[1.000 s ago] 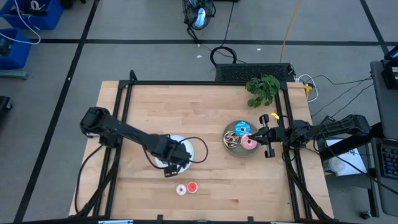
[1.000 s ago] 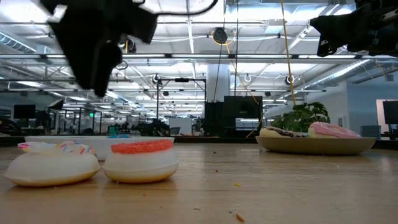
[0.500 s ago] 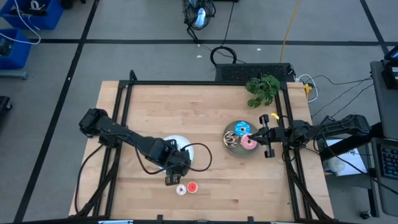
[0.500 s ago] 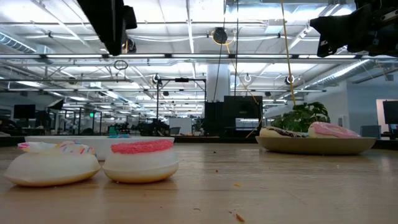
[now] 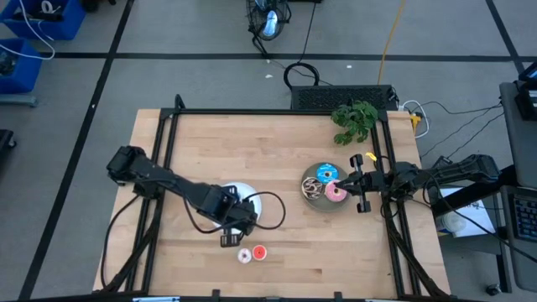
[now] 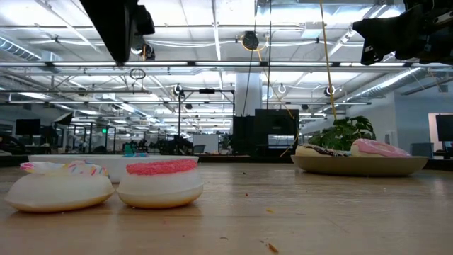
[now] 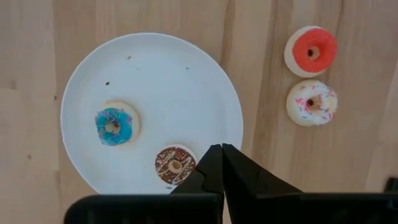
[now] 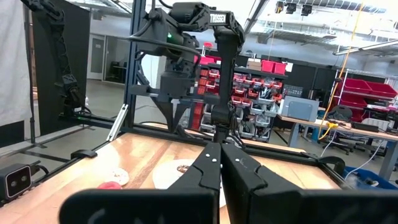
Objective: Pick & Place donuts
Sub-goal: Put the small white donut on the white plate
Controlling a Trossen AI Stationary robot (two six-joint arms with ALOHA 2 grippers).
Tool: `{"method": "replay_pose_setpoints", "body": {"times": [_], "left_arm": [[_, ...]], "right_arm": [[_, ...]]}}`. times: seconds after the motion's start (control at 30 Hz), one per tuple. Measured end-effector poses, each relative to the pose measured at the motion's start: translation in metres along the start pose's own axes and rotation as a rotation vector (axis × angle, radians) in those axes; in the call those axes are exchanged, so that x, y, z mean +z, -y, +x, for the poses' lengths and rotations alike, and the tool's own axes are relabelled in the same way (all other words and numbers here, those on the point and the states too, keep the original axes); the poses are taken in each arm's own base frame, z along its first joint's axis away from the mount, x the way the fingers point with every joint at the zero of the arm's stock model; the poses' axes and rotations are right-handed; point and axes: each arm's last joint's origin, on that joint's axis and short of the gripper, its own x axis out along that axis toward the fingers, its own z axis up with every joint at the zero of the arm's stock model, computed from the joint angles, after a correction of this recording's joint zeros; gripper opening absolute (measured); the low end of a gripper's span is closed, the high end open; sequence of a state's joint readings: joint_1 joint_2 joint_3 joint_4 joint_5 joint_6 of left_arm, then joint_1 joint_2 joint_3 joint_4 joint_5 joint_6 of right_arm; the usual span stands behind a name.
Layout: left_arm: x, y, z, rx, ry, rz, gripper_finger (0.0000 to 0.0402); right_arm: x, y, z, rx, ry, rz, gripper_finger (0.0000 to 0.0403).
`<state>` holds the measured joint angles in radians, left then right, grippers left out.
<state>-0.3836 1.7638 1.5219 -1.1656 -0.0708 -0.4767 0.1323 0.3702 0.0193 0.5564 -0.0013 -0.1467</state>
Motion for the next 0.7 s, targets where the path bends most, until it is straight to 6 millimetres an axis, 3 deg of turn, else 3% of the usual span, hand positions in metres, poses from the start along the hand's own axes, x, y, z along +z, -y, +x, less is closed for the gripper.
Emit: {"method": "replay_pose_setpoints", "body": {"times": [0.4,0.6,0.7], "left_arm": [[0.005,-0.007,0.0,0.073,0.052,-0.005,0.0022],[0.013,0.004,-0.001,0.004,0.164,-0.032,0.0005],[0.018,0.012,0.008,-0.063,0.15,-0.051,0.0008]], "right_arm": [[0.0,0.0,0.0,0.0,0.0,-0.026,0.0],[0.0,0.0,0.0,0.0,0.0,-0.03,0.0],[0.0,0.0,0.0,0.0,0.0,-0.045,0.0]]}}
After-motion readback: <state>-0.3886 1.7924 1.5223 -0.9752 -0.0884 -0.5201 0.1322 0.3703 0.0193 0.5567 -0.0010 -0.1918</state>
